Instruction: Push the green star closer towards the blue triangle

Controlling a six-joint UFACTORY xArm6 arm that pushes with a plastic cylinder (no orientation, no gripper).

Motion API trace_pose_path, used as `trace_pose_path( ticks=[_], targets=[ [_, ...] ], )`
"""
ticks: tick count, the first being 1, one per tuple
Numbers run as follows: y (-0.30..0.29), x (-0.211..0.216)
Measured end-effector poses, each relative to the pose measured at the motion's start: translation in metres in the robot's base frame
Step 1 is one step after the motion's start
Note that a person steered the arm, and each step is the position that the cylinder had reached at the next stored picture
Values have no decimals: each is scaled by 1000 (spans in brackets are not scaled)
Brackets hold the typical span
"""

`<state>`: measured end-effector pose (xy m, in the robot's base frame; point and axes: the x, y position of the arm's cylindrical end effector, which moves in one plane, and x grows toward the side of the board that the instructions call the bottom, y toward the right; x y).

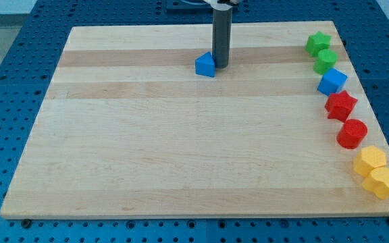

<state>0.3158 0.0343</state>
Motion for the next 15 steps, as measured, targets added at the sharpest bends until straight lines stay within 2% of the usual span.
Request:
trace_pose_path(
  ticks=[1,4,6,7,8,10,13,15],
  targets=[
    [21,-21],
    [153,-81],
    [234,-87],
    [247,-73],
    [247,-48],
    [223,-33],
    [203,-60],
    [156,-60]
  ],
)
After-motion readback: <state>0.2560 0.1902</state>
